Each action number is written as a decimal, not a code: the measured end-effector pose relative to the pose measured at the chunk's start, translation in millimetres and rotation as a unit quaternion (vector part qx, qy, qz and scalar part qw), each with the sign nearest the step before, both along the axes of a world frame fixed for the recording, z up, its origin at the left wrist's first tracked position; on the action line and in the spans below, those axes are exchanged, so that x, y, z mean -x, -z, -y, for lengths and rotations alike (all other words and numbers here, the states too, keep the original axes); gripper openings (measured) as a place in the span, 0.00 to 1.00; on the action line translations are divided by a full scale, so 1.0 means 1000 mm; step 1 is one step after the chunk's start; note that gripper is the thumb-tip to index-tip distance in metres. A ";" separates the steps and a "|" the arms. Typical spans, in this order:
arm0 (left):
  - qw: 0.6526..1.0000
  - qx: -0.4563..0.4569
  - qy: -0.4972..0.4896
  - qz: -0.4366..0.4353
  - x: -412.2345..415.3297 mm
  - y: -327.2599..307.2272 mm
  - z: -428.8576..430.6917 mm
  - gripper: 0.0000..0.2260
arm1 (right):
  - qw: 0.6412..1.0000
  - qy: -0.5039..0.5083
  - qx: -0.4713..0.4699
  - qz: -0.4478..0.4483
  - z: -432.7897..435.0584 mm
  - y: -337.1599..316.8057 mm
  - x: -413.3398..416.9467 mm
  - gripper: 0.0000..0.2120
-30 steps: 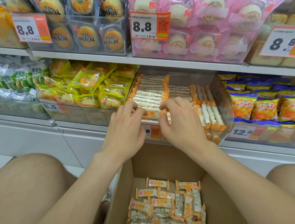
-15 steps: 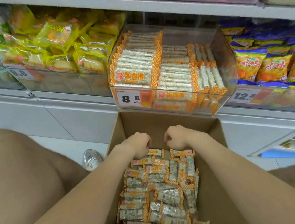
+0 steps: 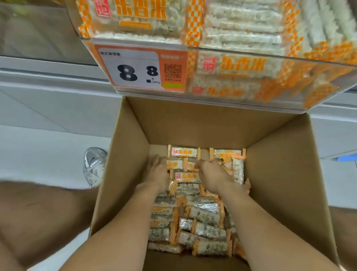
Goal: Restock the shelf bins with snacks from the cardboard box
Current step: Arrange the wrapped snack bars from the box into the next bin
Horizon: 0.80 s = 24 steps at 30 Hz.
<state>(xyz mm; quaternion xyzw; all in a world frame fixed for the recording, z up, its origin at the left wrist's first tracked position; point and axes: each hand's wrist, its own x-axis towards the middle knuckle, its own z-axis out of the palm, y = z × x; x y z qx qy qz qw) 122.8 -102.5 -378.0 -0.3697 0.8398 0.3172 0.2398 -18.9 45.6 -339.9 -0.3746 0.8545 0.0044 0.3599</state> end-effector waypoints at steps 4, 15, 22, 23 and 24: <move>0.999 0.026 0.006 -0.018 0.001 0.013 -0.001 0.22 | 0.999 -0.048 -0.023 -0.002 -0.003 0.017 -0.014 0.23; 0.986 -0.018 -0.129 -0.108 0.011 -0.003 -0.011 0.19 | 0.989 0.124 0.048 0.064 -0.011 0.005 -0.003 0.21; 0.952 -0.103 -0.201 -0.207 0.014 -0.056 -0.012 0.13 | 0.957 0.186 0.171 0.140 -0.028 -0.023 0.012 0.12; 0.942 -0.130 -0.213 -0.224 0.016 -0.067 -0.013 0.13 | 0.955 0.179 0.187 0.144 -0.028 -0.028 0.012 0.11; 0.933 -0.152 -0.223 -0.238 0.017 -0.079 -0.014 0.13 | 0.954 0.172 0.200 0.142 -0.027 -0.034 0.011 0.09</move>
